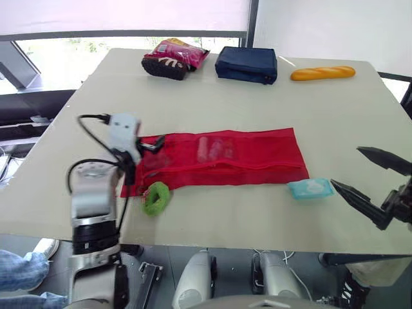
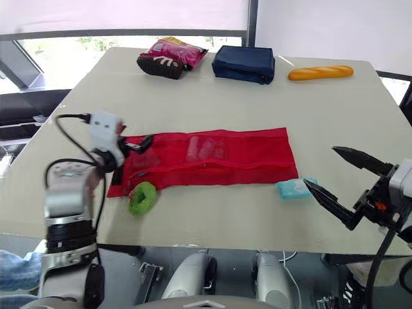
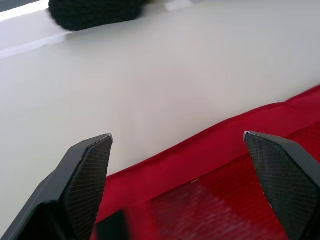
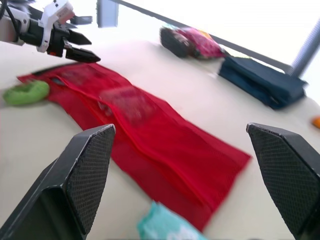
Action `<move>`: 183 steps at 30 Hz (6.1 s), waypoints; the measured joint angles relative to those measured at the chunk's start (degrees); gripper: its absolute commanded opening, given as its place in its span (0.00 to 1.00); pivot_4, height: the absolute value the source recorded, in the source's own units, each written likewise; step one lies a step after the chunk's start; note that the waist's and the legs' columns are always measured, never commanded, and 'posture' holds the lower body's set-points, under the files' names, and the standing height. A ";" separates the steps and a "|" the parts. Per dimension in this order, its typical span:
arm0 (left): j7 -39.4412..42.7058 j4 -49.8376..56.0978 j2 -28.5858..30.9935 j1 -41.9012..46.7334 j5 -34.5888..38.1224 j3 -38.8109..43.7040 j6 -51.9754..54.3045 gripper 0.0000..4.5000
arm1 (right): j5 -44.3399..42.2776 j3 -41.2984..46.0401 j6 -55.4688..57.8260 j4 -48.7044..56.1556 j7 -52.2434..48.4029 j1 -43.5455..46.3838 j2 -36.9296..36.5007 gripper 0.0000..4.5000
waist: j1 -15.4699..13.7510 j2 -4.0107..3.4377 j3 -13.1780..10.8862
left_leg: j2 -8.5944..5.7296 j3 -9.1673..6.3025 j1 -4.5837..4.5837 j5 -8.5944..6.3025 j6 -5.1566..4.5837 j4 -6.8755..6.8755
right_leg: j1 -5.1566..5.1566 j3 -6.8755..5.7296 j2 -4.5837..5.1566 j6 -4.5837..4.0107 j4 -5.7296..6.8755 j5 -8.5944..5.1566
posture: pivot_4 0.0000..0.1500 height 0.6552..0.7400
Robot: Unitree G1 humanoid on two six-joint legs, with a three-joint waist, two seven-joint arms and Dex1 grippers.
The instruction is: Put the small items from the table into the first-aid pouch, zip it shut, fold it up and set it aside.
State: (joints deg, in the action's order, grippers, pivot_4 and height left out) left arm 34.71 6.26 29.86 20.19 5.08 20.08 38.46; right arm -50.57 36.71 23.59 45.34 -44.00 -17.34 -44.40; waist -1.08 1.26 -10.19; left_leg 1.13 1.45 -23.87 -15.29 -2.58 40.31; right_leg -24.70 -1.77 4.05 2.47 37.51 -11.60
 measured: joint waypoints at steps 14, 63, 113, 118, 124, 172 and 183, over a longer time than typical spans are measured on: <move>5.55 -0.07 5.34 -11.19 16.40 7.82 13.13 1.00 | 0.83 -14.42 1.08 -5.88 -5.26 16.27 -4.86 1.00 | 0.18 0.02 0.01 | 0.06 0.01 0.02 -0.01 0.01 -0.03 | 0.03 0.01 -0.02 -0.03 -0.09 0.00 | 1.00 0.72; 45.43 -33.59 25.19 15.27 11.19 -14.55 -19.13 0.99 | 2.61 -5.16 0.99 -2.39 -2.55 3.26 -2.05 1.00 | -0.91 -0.05 0.08 | 0.14 0.15 -0.13 -0.02 0.00 -0.11 | -0.03 -0.03 0.00 -0.06 -0.41 0.03 | 1.00 0.72; 28.73 -42.81 -18.52 35.16 -16.91 -47.63 -40.24 0.62 | 1.41 4.34 0.79 8.70 5.83 -10.91 3.37 1.00 | 0.13 0.00 0.05 | 0.04 0.11 -0.12 -0.08 -0.13 -0.11 | 0.02 0.15 -0.15 0.20 -0.45 0.08 | 1.00 0.72; 30.04 -41.30 -17.17 33.92 -16.83 -47.60 -39.43 0.18 | 1.90 4.97 0.75 8.68 5.58 -12.17 3.38 1.00 | 0.11 -0.01 0.05 | 0.05 0.12 -0.12 -0.08 -0.13 -0.11 | 0.02 0.15 -0.14 0.19 -0.45 0.07 | 1.00 0.72; 30.39 -41.20 -17.06 33.92 -16.67 -47.55 -38.83 0.01 | 2.02 6.58 0.69 8.53 5.15 -12.58 3.37 1.00 | 0.12 -0.01 0.05 | 0.04 0.11 -0.12 -0.08 -0.13 -0.11 | 0.02 0.15 -0.15 0.19 -0.45 0.07 | 1.00 0.72; 26.30 -49.81 -21.77 38.12 -11.64 -40.81 -36.56 0.00 | 34.47 -35.67 49.23 10.70 58.13 6.11 36.68 0.70 | 0.24 -0.14 0.11 | -0.09 -0.19 -0.40 -0.07 -0.14 -0.08 | -0.09 0.04 -0.19 0.25 -0.45 0.12 | 1.00 0.72; 26.32 -51.13 -21.77 38.82 -11.63 -40.81 -37.39 0.00 | 33.08 -29.42 50.58 12.07 51.37 5.80 26.49 0.38 | 0.32 -0.14 0.10 | -0.14 -0.17 -0.40 -0.08 -0.14 -0.08 | -0.10 0.06 -0.19 0.26 -0.45 0.13 | 1.00 0.72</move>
State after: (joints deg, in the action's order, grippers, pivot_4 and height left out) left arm 61.03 -44.87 8.09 59.01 -6.55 -20.73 1.07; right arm -17.50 7.30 74.16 57.42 7.36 -11.54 -17.91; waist -0.76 1.12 -10.09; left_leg 0.99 1.28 -24.27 -15.36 -2.72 40.23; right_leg -24.80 -1.71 3.86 2.73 37.06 -11.47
